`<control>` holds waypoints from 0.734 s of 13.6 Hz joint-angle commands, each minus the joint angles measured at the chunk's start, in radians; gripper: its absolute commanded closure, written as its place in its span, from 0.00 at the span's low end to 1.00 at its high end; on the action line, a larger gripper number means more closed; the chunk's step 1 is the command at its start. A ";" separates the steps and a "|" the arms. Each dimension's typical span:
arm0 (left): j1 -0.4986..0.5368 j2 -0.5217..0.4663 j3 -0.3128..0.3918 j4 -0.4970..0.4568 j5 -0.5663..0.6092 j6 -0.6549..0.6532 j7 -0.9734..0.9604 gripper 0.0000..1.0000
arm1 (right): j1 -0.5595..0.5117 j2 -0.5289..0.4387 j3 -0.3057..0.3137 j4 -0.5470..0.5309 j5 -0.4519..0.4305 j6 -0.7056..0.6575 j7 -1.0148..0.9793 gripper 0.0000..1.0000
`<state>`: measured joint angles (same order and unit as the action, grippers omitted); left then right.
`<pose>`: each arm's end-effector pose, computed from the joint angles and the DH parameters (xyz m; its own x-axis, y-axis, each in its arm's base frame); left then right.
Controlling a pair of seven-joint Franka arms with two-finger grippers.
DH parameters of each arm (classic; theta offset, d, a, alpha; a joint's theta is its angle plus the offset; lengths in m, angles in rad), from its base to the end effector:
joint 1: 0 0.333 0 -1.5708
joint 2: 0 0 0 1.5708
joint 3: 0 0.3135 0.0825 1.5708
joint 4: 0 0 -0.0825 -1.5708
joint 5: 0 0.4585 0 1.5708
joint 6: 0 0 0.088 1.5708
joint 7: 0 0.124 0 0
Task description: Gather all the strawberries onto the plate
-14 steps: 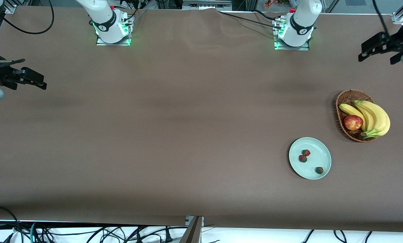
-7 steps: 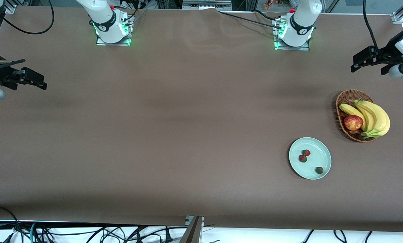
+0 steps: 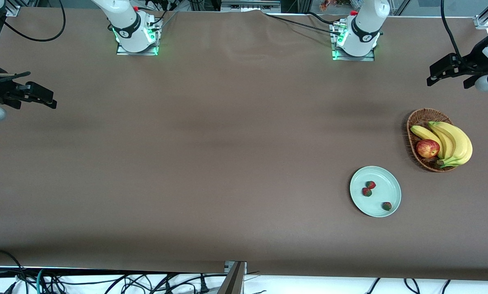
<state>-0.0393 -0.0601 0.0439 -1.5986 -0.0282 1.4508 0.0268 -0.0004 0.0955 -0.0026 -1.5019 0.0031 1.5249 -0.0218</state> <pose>0.5959 -0.0003 0.6169 0.9959 -0.0259 -0.0867 -0.0231 -0.9992 0.0331 0.6513 -0.0015 0.5774 0.9972 0.0189 -0.0724 0.0187 -0.9998 -0.0044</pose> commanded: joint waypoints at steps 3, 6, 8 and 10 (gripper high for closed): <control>0.012 -0.026 0.008 -0.014 -0.018 0.002 0.001 0.00 | -0.001 0.010 0.001 0.025 0.011 -0.005 -0.007 0.00; 0.010 -0.026 0.007 -0.006 -0.018 -0.017 -0.002 0.00 | -0.001 0.010 0.001 0.025 0.011 -0.005 -0.007 0.00; 0.010 -0.026 0.005 -0.004 -0.018 -0.017 -0.002 0.00 | -0.001 0.010 0.001 0.025 0.012 -0.005 -0.007 0.00; 0.010 -0.026 0.004 -0.004 -0.018 -0.018 -0.005 0.00 | -0.001 0.010 0.001 0.025 0.012 -0.005 -0.007 0.00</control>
<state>-0.0320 -0.0679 0.0508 -1.5985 -0.0282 1.4457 0.0268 -0.0004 0.0955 -0.0026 -1.5019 0.0031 1.5249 -0.0218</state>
